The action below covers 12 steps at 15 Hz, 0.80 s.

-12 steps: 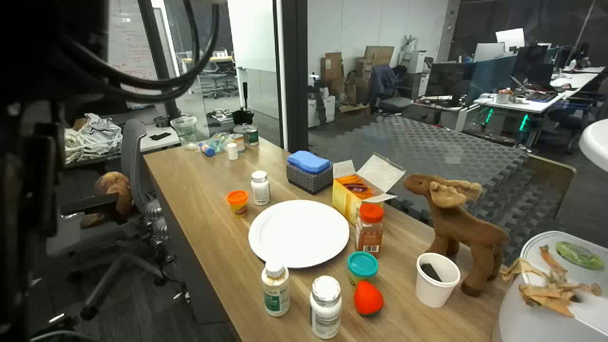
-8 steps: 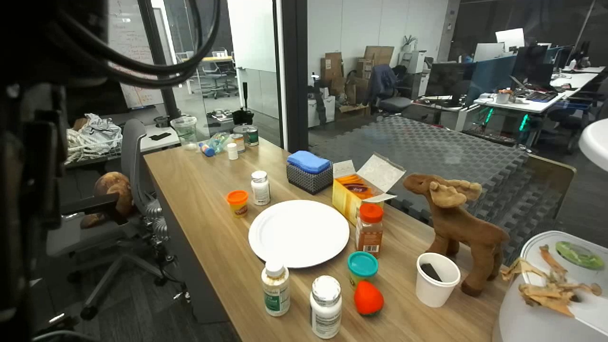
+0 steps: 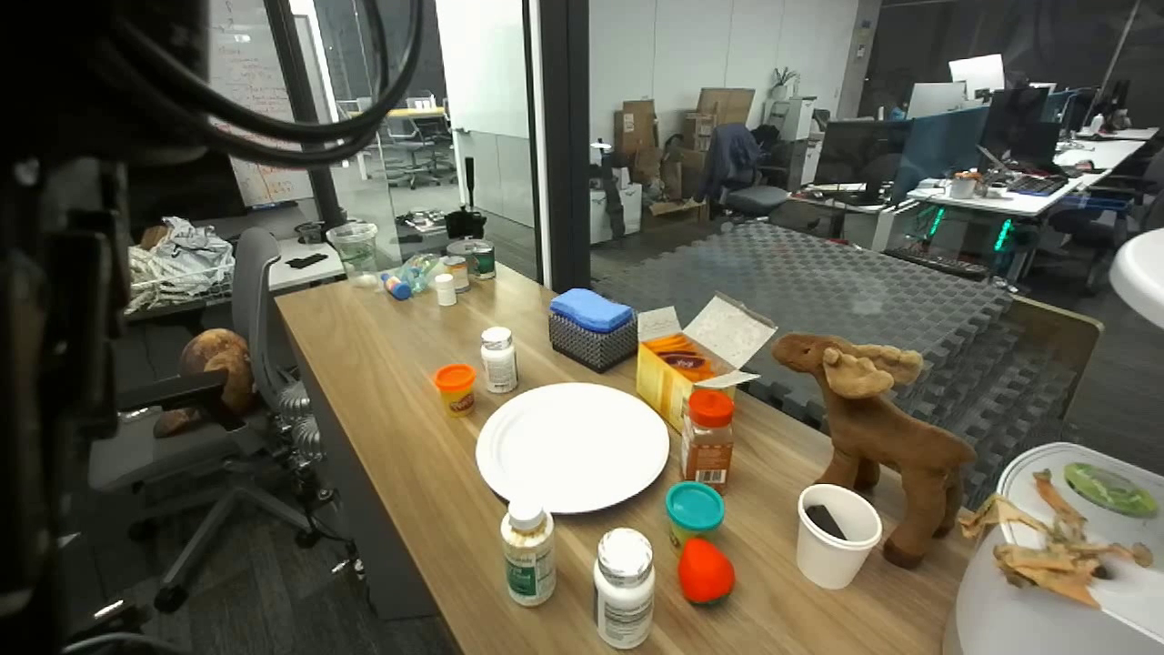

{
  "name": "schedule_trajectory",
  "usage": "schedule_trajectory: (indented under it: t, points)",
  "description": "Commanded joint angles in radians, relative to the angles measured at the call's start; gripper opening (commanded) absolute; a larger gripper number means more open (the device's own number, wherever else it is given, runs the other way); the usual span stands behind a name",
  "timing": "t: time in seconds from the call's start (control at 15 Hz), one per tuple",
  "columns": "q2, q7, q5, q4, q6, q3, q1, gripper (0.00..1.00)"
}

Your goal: Put the bottles and the red object on the plate

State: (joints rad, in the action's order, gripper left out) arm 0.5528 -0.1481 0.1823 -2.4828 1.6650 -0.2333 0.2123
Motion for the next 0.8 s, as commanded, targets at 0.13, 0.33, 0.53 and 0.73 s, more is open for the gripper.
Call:
schedule_trajectory:
  t: [0.13,0.33,0.53,0.73]
  points:
    - [-0.001,0.000,0.000,0.002,-0.003,0.000,0.000,1.00]
    - [-0.079,0.001,-0.011,0.041,-0.004,0.040,-0.046,1.00]
    - [-0.172,0.011,-0.042,0.072,0.015,0.104,-0.123,1.00]
    - [-0.276,0.083,-0.077,0.098,0.104,0.188,-0.191,1.00]
